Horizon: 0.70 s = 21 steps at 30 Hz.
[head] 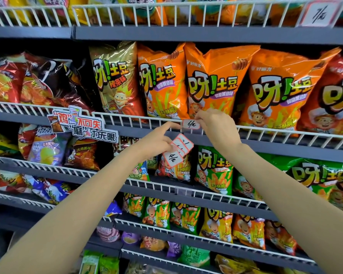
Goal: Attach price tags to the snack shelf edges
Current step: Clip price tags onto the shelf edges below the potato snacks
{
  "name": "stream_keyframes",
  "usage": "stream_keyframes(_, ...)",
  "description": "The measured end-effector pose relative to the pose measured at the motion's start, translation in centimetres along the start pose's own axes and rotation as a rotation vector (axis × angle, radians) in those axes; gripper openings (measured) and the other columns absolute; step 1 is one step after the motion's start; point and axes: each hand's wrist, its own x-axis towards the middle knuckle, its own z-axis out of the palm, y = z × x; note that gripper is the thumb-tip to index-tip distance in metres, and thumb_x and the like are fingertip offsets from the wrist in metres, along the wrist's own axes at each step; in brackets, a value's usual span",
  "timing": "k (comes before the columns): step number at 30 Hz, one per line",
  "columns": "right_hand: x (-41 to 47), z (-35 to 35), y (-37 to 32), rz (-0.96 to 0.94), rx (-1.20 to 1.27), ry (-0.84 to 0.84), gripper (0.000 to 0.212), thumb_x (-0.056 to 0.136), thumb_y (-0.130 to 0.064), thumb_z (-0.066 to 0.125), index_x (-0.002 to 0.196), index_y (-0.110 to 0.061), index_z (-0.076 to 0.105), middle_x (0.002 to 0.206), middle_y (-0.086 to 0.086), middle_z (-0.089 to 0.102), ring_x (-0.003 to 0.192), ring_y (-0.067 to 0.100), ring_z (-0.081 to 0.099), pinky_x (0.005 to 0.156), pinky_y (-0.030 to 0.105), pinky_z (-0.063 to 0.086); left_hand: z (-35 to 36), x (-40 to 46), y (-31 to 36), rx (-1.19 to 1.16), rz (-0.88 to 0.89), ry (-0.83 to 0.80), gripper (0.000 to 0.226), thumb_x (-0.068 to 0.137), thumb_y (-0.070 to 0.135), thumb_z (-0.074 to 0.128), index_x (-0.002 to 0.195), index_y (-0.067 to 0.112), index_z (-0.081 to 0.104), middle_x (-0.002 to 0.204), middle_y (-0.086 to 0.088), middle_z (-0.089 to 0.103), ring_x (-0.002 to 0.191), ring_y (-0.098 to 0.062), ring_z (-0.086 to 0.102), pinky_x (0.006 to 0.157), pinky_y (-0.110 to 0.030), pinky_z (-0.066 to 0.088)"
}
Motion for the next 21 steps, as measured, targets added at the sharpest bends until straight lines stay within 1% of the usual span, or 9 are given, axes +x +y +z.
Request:
stream_keyframes(2, -0.08, 0.18, -0.11, -0.011, -0.028, 0.001, 0.013, 0.081, 0.002, 0.064, 0.092, -0.002, 0.067, 0.082, 0.015, 0.06, 0.075, 0.032, 0.058, 0.051, 0.028, 0.038, 0.06, -0.02, 0.03, -0.003, -0.003, 0.001, 0.057, 0.087, -0.002, 0.057, 0.132, 0.028, 0.038, 0.081, -0.006, 0.066, 0.08, -0.01, 0.062, 0.073, -0.018, 0.045)
stream_keyframes(5, -0.3, 0.42, -0.28, -0.002, 0.009, 0.027, 0.015, 0.074, 0.007, 0.068, 0.088, 0.001, 0.069, 0.085, 0.016, 0.059, 0.081, 0.033, 0.057, 0.049, 0.03, 0.041, 0.1, -0.12, 0.05, -0.011, -0.005, -0.008, 0.058, 0.087, -0.003, 0.057, 0.132, 0.028, 0.037, 0.085, -0.008, 0.066, 0.084, -0.012, 0.062, 0.075, -0.018, 0.045)
stream_keyframes(7, -0.4, 0.43, -0.42, 0.005, -0.01, 0.043, 0.017, 0.071, 0.007, 0.072, 0.086, 0.0, 0.069, 0.081, 0.014, 0.06, 0.078, 0.031, 0.057, 0.046, 0.028, 0.039, -0.02, -0.17, 0.08, -0.008, -0.009, -0.015, 0.057, 0.088, -0.002, 0.057, 0.132, 0.028, 0.036, 0.088, -0.009, 0.067, 0.089, -0.016, 0.063, 0.078, -0.017, 0.044)
stream_keyframes(10, -0.63, 0.0, -0.79, 0.033, -0.055, 0.055, 0.024, 0.062, 0.006, 0.077, 0.078, -0.007, 0.065, 0.067, 0.008, 0.056, 0.066, 0.027, 0.054, 0.038, 0.017, 0.022, -0.1, -0.14, 0.11, 0.001, -0.006, -0.023, 0.056, 0.088, 0.0, 0.057, 0.132, 0.028, 0.037, 0.086, -0.008, 0.067, 0.09, -0.017, 0.063, 0.082, -0.022, 0.045)
stream_keyframes(12, -0.81, -0.02, -0.88, 0.031, -0.084, 0.069, 0.028, 0.058, 0.007, 0.078, 0.073, -0.009, 0.061, 0.063, 0.006, 0.053, 0.063, 0.025, 0.051, 0.04, 0.013, 0.008, -0.09, -0.06, 0.05, 0.013, -0.003, -0.024, 0.056, 0.088, 0.0, 0.057, 0.131, 0.029, 0.037, 0.084, -0.007, 0.067, 0.086, -0.015, 0.064, 0.079, -0.021, 0.046)
stream_keyframes(13, -0.83, -0.02, -0.9, 0.02, -0.102, 0.068, 0.027, 0.058, 0.007, 0.078, 0.072, -0.009, 0.061, 0.064, 0.005, 0.053, 0.063, 0.025, 0.051, 0.041, 0.012, 0.006, -0.09, -0.05, 0.03, 0.016, 0.001, -0.021, 0.056, 0.088, 0.0, 0.057, 0.131, 0.029, 0.036, 0.083, -0.006, 0.067, 0.084, -0.013, 0.063, 0.077, -0.02, 0.046)
stream_keyframes(16, -0.75, 0.05, -0.94, 0.007, -0.144, 0.023, 0.025, 0.061, 0.004, 0.079, 0.073, -0.009, 0.062, 0.071, 0.006, 0.056, 0.068, 0.024, 0.053, 0.042, 0.011, 0.007, -0.07, 0.01, 0.02, 0.018, 0.0, -0.013, 0.056, 0.088, 0.001, 0.057, 0.133, 0.029, 0.035, 0.085, -0.005, 0.067, 0.082, -0.01, 0.063, 0.075, -0.019, 0.045)
stream_keyframes(20, -0.66, 0.24, -0.81, 0.005, -0.14, 0.018, 0.022, 0.063, 0.004, 0.078, 0.075, -0.007, 0.064, 0.074, 0.008, 0.057, 0.071, 0.026, 0.054, 0.041, 0.011, 0.012, -0.1, 0.05, -0.01, 0.0, -0.003, -0.01, 0.057, 0.088, 0.0, 0.057, 0.134, 0.027, 0.035, 0.083, -0.004, 0.066, 0.086, -0.013, 0.063, 0.081, -0.019, 0.044)
stream_keyframes(21, -0.73, 0.33, -0.76, 0.0, -0.128, 0.023, 0.019, 0.064, 0.003, 0.077, 0.076, -0.006, 0.065, 0.075, 0.008, 0.057, 0.072, 0.027, 0.054, 0.04, 0.013, 0.016, -0.12, 0.03, -0.01, 0.0, -0.001, -0.013, 0.057, 0.088, 0.0, 0.057, 0.134, 0.027, 0.035, 0.084, -0.005, 0.066, 0.087, -0.014, 0.063, 0.081, -0.019, 0.044)
